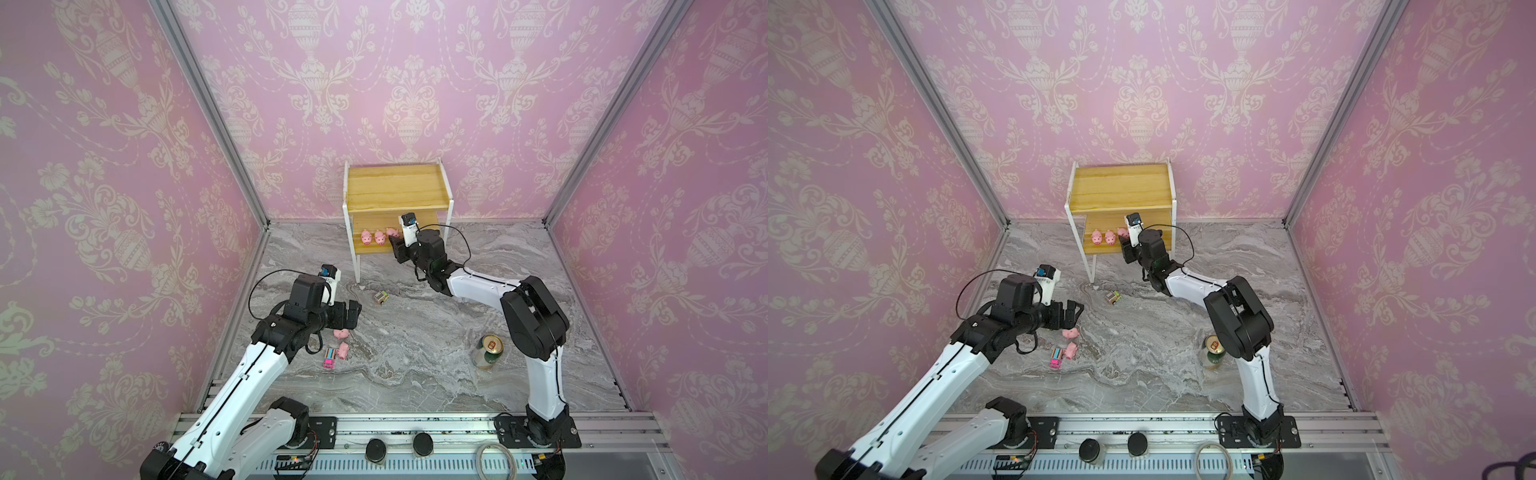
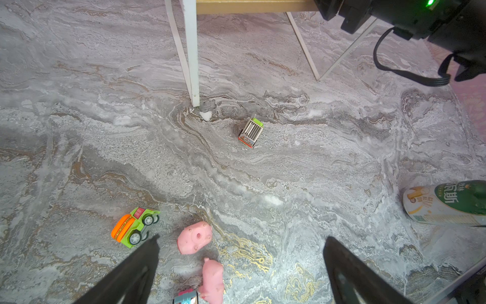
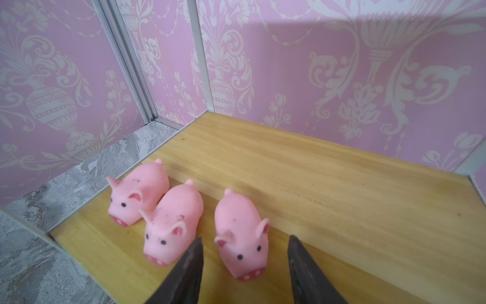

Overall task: Organize plastic toys on shelves
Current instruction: Pick up the plastic toy from the shelf.

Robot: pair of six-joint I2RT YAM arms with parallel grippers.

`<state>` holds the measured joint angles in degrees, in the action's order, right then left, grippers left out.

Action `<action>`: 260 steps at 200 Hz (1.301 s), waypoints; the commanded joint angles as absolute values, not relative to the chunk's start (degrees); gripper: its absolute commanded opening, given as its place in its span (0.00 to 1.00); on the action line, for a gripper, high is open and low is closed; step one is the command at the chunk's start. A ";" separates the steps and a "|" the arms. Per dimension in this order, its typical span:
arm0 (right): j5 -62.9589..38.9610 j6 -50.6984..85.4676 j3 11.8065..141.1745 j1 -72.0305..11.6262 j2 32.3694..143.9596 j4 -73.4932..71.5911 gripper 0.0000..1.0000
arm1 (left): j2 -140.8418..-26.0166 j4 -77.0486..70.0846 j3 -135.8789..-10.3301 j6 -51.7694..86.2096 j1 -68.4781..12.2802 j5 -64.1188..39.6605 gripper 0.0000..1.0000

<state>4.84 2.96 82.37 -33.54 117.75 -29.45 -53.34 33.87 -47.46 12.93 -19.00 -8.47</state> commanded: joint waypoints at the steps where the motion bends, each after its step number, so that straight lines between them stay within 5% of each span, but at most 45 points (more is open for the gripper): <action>1: 3.05 2.14 85.25 -33.10 119.22 -27.96 0.52 | -53.44 34.29 -47.19 11.94 -19.52 -8.11 0.99; 80: 0.73 2.73 87.36 -32.27 121.11 -24.99 0.44 | -53.13 34.44 -47.11 11.94 -19.51 -7.95 0.99; 175: 0.00 3.25 87.34 -32.34 119.65 -25.09 0.20 | -52.97 34.42 -47.20 11.89 -19.51 -7.84 0.99; 260: 9.98 5.43 81.47 -34.65 115.43 -29.04 0.14 | -52.91 34.26 -47.20 12.00 -19.53 -8.04 0.99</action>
<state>4.75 4.05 83.35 -33.36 118.24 -27.27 -53.34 33.87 -47.46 12.93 -19.00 -8.45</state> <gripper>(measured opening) 0.165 0.993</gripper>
